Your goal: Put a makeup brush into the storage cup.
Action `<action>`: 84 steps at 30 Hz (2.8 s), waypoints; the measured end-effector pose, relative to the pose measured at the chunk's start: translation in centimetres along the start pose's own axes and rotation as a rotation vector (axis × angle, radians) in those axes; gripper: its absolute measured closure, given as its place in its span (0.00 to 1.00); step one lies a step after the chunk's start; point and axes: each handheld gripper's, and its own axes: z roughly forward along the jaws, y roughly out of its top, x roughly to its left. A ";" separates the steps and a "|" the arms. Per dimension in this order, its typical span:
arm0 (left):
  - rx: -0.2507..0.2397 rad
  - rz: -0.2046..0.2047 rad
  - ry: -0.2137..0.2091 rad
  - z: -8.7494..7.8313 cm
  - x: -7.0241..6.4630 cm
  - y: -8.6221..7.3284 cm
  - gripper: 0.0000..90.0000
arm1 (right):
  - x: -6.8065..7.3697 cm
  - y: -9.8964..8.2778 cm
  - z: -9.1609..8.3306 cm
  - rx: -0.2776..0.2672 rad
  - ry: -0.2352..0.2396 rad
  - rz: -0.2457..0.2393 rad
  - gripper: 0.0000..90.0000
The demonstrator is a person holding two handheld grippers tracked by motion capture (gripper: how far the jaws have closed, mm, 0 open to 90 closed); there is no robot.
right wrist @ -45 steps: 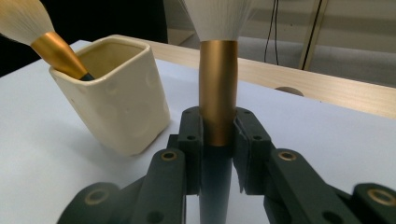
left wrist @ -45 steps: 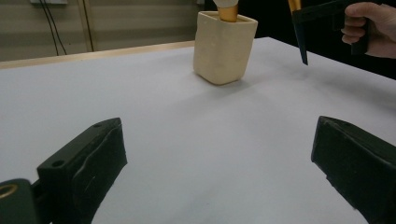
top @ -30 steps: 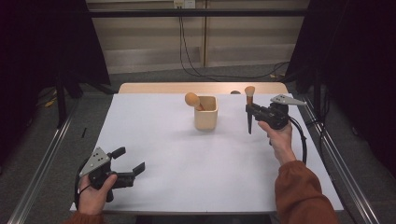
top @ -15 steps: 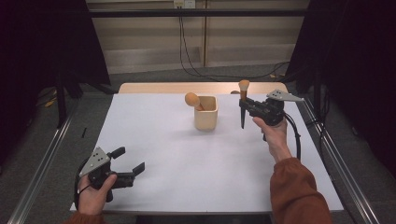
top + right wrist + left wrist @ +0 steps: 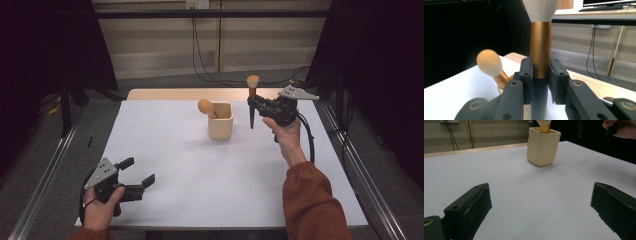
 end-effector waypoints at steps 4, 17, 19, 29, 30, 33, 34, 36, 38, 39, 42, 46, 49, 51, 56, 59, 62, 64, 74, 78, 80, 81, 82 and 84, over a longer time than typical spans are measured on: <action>0.001 0.003 0.001 0.0 0.0 0.0 0.03 | 0.4 0.7 0.4 -0.011 0.011 -0.012 0.84; -0.003 0.002 -0.004 0.1 -0.1 0.0 0.03 | 1.5 2.5 2.7 -0.010 0.037 -0.040 0.84; -0.003 -0.001 -0.004 0.1 -0.1 0.0 0.03 | 1.6 2.8 3.0 -0.006 0.039 -0.043 0.84; 0.000 0.004 -0.003 0.0 -0.1 0.0 0.03 | 2.2 3.6 4.4 0.017 0.045 -0.061 0.84; -0.003 0.004 -0.003 0.0 -0.1 0.0 0.03 | 2.3 3.7 4.5 0.020 0.046 -0.063 0.84; -0.002 0.005 -0.005 0.0 -0.1 0.0 0.03 | 2.7 3.9 5.0 0.027 0.053 -0.078 0.84; -0.004 0.005 -0.005 0.0 -0.1 0.0 0.03 | 2.8 3.9 5.2 0.029 0.058 -0.078 0.84; -0.003 0.006 -0.004 0.0 -0.1 0.1 0.03 | 2.9 4.0 5.7 0.033 0.059 -0.085 0.84; -0.004 0.003 -0.005 0.0 -0.1 0.1 0.03 | 3.0 4.1 6.1 0.033 0.059 -0.088 0.84; 0.000 0.012 -0.002 0.0 -0.1 0.1 0.03 | 3.1 4.1 6.3 0.034 0.057 -0.088 0.84; -0.001 0.010 -0.004 0.0 0.0 0.0 0.03 | 3.0 4.2 7.0 0.043 0.048 -0.093 0.84; 0.000 0.014 -0.005 0.0 0.0 0.1 0.03 | 2.9 4.1 7.7 0.042 0.047 -0.084 0.84; -0.001 0.011 -0.005 0.0 -0.1 0.1 0.03 | 2.9 3.8 8.1 0.044 0.042 -0.080 0.84; -0.001 0.011 -0.005 0.0 -0.1 0.1 0.03 | 2.8 3.7 8.3 0.046 0.040 -0.073 0.84; -0.001 0.013 -0.004 0.0 0.0 0.1 0.03 | 2.7 3.2 8.5 0.047 0.043 -0.068 0.84; -0.002 0.007 -0.002 0.0 0.0 0.0 0.03 | 2.8 2.9 8.6 0.051 0.044 -0.067 0.84; -0.001 0.011 -0.006 0.0 -0.1 0.1 0.03 | 2.9 2.7 8.7 0.053 0.047 -0.068 0.84; -0.002 0.010 -0.005 0.0 0.0 0.0 0.03 | 3.0 2.6 8.7 0.055 0.045 -0.070 0.84; 0.004 0.013 -0.011 0.1 -0.1 0.0 0.03 | 2.7 1.2 9.0 0.067 0.030 -0.051 0.84; -0.001 0.007 -0.006 0.0 0.0 0.0 0.03 | 2.8 0.8 9.0 0.070 0.026 -0.055 0.84; 0.000 0.007 -0.006 0.0 0.0 0.0 0.03 | 2.8 0.6 8.9 0.065 0.031 -0.055 0.84; 0.002 0.011 -0.008 0.0 0.0 0.0 0.03 | 2.8 0.5 8.9 0.067 0.029 -0.053 0.84; 0.002 0.012 -0.009 0.0 -0.1 0.0 0.03 | 2.8 0.4 8.8 0.065 0.030 -0.053 0.84; 0.002 0.010 -0.009 0.0 -0.1 0.0 0.03 | 2.7 0.2 8.8 0.066 0.024 -0.050 0.84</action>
